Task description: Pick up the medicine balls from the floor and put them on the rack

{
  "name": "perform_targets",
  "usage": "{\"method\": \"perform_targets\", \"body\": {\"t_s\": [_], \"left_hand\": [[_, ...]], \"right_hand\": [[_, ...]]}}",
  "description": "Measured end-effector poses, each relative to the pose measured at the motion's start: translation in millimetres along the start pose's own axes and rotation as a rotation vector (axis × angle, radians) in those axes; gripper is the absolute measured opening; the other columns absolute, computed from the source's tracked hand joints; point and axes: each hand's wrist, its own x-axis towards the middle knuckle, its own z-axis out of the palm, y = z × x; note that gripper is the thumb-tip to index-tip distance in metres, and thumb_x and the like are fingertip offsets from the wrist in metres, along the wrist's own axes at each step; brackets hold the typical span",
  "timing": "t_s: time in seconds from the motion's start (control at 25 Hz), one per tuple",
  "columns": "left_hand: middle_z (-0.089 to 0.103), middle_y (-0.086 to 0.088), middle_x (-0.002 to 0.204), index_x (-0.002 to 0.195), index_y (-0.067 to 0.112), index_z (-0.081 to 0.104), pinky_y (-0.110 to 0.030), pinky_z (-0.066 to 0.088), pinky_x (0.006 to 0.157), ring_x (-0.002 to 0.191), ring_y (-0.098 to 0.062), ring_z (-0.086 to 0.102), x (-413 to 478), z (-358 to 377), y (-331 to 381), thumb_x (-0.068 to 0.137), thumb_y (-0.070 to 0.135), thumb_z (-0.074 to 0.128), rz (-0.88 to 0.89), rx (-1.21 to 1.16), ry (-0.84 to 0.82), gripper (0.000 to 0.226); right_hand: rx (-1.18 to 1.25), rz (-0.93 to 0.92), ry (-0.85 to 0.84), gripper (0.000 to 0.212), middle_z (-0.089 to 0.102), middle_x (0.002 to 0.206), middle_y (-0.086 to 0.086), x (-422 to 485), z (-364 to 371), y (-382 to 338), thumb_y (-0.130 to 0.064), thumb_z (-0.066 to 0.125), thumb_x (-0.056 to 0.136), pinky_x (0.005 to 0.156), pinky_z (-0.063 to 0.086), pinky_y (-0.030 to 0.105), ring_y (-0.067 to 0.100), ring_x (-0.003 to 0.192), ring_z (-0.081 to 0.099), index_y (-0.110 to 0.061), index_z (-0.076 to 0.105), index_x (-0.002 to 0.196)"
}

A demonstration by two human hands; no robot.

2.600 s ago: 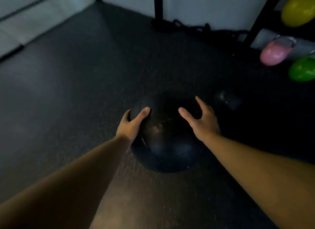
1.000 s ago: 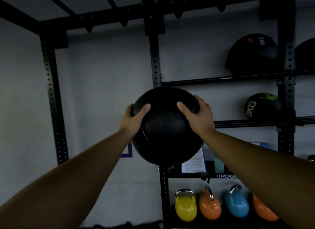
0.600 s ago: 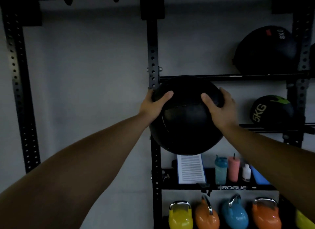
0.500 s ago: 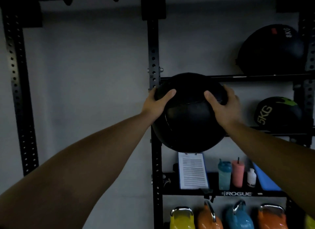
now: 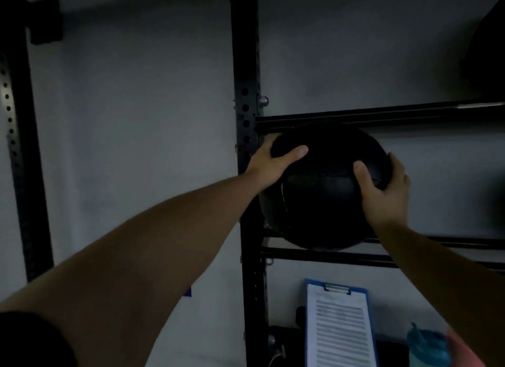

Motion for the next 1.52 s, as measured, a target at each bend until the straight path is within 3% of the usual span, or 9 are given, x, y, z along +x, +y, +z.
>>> {"method": "perform_targets", "body": {"t_s": [0.08, 0.2, 0.28, 0.64, 0.76, 0.92, 1.12, 1.32, 1.52], "left_hand": [[0.040, 0.000, 0.163, 0.163, 0.037, 0.031, -0.031, 0.037, 0.114, 0.145, -0.019, 0.044, 21.8, 22.0, -39.4, 0.076, 0.079, 0.070, -0.009, 0.152, -0.045, 0.104], [-0.005, 0.009, 0.176, 0.165, 0.045, -0.002, -0.051, 0.020, 0.127, 0.161, -0.025, 0.004, 32.6, 60.2, -97.9, 0.067, 0.089, 0.067, -0.006, 0.541, -0.181, 0.128], [-0.013, 0.012, 0.175, 0.164, 0.046, -0.007, -0.054, 0.016, 0.128, 0.161, -0.022, -0.005, 43.6, 69.6, -113.4, 0.066, 0.085, 0.072, 0.050, 0.604, -0.214, 0.132], [-0.004, 0.008, 0.176, 0.167, 0.040, 0.002, -0.041, 0.014, 0.128, 0.161, -0.018, 0.005, 42.5, 56.5, -99.2, 0.072, 0.075, 0.078, 0.030, 0.568, -0.271, 0.126], [0.031, 0.003, 0.168, 0.166, 0.033, 0.024, -0.028, 0.026, 0.119, 0.155, -0.018, 0.030, 7.1, 31.4, -90.2, 0.080, 0.068, 0.077, -0.001, 0.512, -0.314, 0.107], [0.060, 0.006, 0.141, 0.154, 0.030, 0.048, -0.030, 0.043, 0.106, 0.127, -0.014, 0.056, -52.3, -13.9, -66.9, 0.083, 0.066, 0.074, 0.000, 0.553, -0.299, 0.083], [0.064, 0.005, 0.130, 0.143, 0.028, 0.057, -0.036, 0.051, 0.101, 0.115, -0.016, 0.061, -120.3, -69.7, -34.6, 0.083, 0.069, 0.073, 0.016, 0.599, -0.315, 0.074], [0.064, 0.007, 0.128, 0.137, 0.030, 0.060, -0.037, 0.052, 0.101, 0.113, -0.014, 0.061, -207.1, -119.7, -15.5, 0.072, 0.082, 0.069, 0.100, 0.570, -0.371, 0.083], [0.065, 0.008, 0.131, 0.137, 0.031, 0.060, -0.033, 0.052, 0.094, 0.108, -0.012, 0.062, -292.9, -134.8, -8.8, 0.078, 0.078, 0.069, 0.178, 0.587, -0.424, 0.076]], "right_hand": [[-0.095, 0.033, -0.069, 0.104, 0.025, 0.163, 0.014, 9.8, 20.5, 41.3, -0.083, 0.057, 0.075, 0.116, 0.033, 0.058, 0.045, 0.148, 0.028, -0.035, 0.024, 0.161], [-0.305, 0.039, -0.186, 0.106, 0.012, 0.169, 0.014, 30.8, 55.9, 98.2, -0.088, 0.038, 0.075, 0.117, 0.027, 0.069, 0.045, 0.153, 0.012, -0.038, 0.009, 0.164], [-0.324, 0.066, -0.181, 0.101, 0.011, 0.170, 0.014, 49.8, 68.6, 114.7, -0.086, 0.034, 0.079, 0.116, 0.027, 0.069, 0.045, 0.153, 0.011, -0.039, 0.007, 0.164], [-0.676, 0.065, -0.227, 0.089, 0.026, 0.164, 0.017, 60.2, 55.9, 105.5, -0.082, 0.020, 0.092, 0.106, 0.039, 0.060, 0.047, 0.139, 0.036, -0.033, 0.006, 0.164], [-0.894, 0.065, -0.351, 0.089, 0.023, 0.166, 0.018, 42.1, 35.7, 75.8, -0.080, 0.023, 0.095, 0.108, 0.039, 0.057, 0.045, 0.142, 0.036, -0.030, 0.001, 0.165], [-0.990, -0.144, -0.530, 0.079, 0.037, 0.160, 0.010, -10.6, 20.2, 14.3, -0.071, 0.052, 0.091, 0.108, 0.038, 0.053, 0.039, 0.141, 0.039, -0.033, 0.031, 0.157], [-0.977, -0.185, -0.521, 0.061, 0.055, 0.142, 0.003, -77.9, -0.6, -67.6, -0.070, 0.052, 0.091, 0.100, 0.045, 0.045, 0.029, 0.127, 0.053, -0.032, 0.051, 0.139], [-0.930, -0.073, -0.479, 0.064, 0.061, 0.138, 0.000, -179.7, -27.7, -139.1, -0.073, 0.052, 0.091, 0.097, 0.050, 0.041, 0.023, 0.120, 0.059, -0.032, 0.051, 0.140], [-0.902, 0.074, -0.497, 0.066, 0.063, 0.135, 0.000, -294.8, -46.3, -172.6, -0.073, 0.055, 0.090, 0.093, 0.051, 0.037, 0.022, 0.117, 0.063, -0.031, 0.054, 0.140]]}}
